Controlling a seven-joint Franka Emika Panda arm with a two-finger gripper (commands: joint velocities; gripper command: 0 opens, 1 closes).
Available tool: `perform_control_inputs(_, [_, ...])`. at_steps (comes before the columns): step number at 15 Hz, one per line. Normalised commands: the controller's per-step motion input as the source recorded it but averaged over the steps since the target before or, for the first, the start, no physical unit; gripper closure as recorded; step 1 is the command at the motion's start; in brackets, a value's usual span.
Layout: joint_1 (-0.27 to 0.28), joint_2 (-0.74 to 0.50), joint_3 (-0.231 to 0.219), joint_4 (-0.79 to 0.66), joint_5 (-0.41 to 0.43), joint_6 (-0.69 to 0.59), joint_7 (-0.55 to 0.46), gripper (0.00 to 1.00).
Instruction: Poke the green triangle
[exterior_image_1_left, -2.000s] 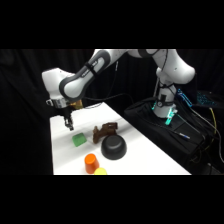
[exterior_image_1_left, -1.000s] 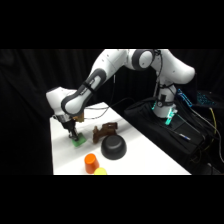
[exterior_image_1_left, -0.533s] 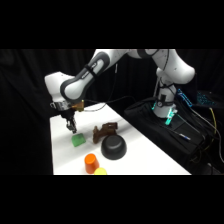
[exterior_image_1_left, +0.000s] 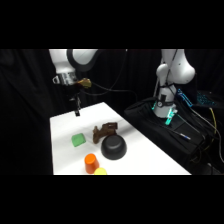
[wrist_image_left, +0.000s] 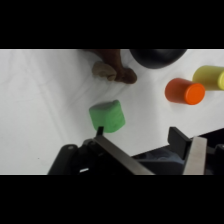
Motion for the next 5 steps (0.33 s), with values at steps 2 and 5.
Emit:
perform_control_inputs(2, [0.153,-0.57,-0.112,-0.44,-0.087,-0.08,0.15,0.00])
perform_control_inputs(5, [0.148,-0.45,-0.105,-0.35,-0.097,-0.05,0.17,0.00])
